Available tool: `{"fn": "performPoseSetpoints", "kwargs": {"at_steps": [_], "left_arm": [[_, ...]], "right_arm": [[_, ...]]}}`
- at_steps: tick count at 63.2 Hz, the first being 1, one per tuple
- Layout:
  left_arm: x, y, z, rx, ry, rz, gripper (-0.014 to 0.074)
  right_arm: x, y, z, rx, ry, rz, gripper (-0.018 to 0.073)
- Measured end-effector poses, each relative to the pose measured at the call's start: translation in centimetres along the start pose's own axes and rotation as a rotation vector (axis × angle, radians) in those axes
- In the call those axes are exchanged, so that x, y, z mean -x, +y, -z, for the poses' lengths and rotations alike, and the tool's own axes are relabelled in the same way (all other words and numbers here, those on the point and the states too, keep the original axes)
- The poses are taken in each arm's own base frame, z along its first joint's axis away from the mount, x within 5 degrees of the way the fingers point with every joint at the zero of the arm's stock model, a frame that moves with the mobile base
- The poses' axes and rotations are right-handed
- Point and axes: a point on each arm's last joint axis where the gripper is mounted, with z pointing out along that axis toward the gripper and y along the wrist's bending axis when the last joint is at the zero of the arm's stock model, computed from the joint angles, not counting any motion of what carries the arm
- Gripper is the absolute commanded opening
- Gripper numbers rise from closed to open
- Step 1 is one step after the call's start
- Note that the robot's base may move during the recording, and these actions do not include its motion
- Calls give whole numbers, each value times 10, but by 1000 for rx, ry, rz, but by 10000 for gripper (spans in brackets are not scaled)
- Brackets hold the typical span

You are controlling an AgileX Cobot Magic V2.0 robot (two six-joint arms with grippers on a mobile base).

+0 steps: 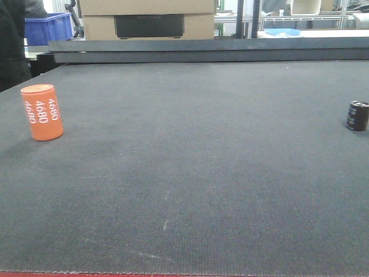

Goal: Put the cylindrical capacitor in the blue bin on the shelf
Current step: 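Move the right gripper over the small brown capacitor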

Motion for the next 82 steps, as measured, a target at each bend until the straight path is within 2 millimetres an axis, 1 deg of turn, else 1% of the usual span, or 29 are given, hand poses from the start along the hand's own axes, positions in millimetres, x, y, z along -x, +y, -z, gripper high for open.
{"fn": "performPoseSetpoints", "kwargs": {"at_steps": [36,55,61,68,74,77,81,82], "left_arm": [[1,0,0,0,-6,0,-111],[9,0,0,1,-102,0,-111],[12,0,1,1,-128,9,-111],[18,1,2,3,-194,70,-111],[26,2,3,4,-236,119,-111],[37,2,6,0,-257,123,-111],[58,1,11,-8,-273,125,-111],[62,1,13,-11,-266,125,-111]], "right_arm": [[0,0,0,0,0,0,-155],[0,0,0,0,-3,0,-155],[3,0,0,-3,-36,0,-155],[11,-1,1,-9,-127,-13,-155],[20,-2,2,-17,-211,-85,-155],[29,-3,4,-16,-237,-106,-155],[49,-3,9,-7,-263,-122,-155],[57,-2,12,-2,-271,-125,-155]]}}
